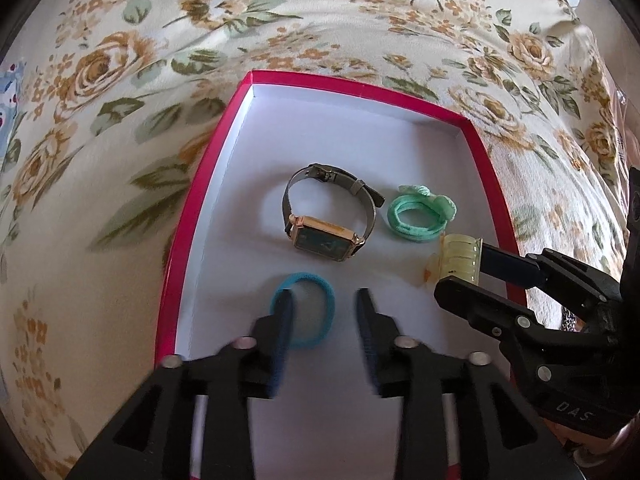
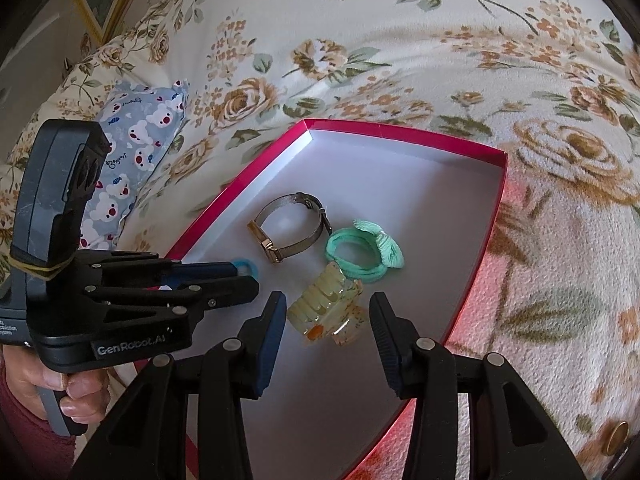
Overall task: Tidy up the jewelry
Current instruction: 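Carry the blue tie and yellow clip into the box and release both, then move both open tools back over the remaining jewelry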
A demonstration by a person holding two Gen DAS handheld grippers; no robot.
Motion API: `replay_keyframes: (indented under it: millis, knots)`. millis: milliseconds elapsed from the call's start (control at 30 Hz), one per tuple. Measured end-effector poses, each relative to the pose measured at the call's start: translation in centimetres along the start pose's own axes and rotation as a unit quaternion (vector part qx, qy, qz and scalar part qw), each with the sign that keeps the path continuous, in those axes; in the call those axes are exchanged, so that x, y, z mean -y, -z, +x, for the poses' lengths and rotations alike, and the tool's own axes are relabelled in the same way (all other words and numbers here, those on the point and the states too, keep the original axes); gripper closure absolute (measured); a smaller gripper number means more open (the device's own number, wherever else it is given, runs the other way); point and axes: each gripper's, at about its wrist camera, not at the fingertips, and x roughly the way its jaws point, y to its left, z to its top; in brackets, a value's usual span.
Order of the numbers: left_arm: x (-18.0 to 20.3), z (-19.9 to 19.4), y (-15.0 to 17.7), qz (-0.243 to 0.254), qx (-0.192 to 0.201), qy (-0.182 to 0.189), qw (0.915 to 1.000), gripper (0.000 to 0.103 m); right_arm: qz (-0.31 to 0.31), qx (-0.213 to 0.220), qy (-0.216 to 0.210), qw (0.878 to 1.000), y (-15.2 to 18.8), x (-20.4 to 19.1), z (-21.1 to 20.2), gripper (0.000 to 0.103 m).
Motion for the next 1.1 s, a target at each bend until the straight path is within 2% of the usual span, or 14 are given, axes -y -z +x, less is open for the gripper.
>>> replay_keyframes:
  millis: [33, 167, 233, 367, 500, 667, 867, 1100]
  knots:
    - [0.0, -0.3, 0.1, -0.001, 0.003, -0.006, 1.0, 0.056, 0.001, -0.001, 0.0, 1.0, 0.0, 0.0, 0.0, 0.058]
    - [-0.2, -1.6, 0.6, -0.007, 0.016, -0.002, 0.9998, 0.052, 0.012, 0.001, -0.005, 1.0, 0.1, 0.3, -0.6, 0.05]
    - [-0.4, -2.3, 1.0, -0.012, 0.023, -0.004, 0.9996, 0.048, 0.017, 0.007, -0.007, 1.0, 0.2, 0.4, -1.4, 0.05]
    - [-0.6, -4.0, 2.5, -0.024, 0.043, -0.008, 0.9987, 0.046, 0.027, 0.026, -0.012, 0.999, 0.4, 0.5, -3.7, 0.049]
    - [-1.2, -5.8, 4.4, -0.056, 0.067, 0.008, 0.9961, 0.038, 0.04, 0.049, -0.015, 0.998, 0.8, 0.8, -6.4, 0.045]
    - [-1.0, -7.7, 6.7, -0.081, 0.085, 0.037, 0.9924, 0.037, 0.052, 0.066, -0.019, 0.996, 1.6, 1.1, -9.2, 0.045]
    - [0.9, -9.6, 8.1, -0.064, 0.093, 0.064, 0.9916, 0.036, 0.068, 0.084, -0.006, 0.994, 3.5, 2.2, -12.6, 0.045]
    - [4.5, -10.3, 9.0, -0.019, 0.082, 0.088, 0.9925, 0.035, 0.111, 0.095, 0.043, 0.988, 7.3, 6.1, -17.0, 0.045]
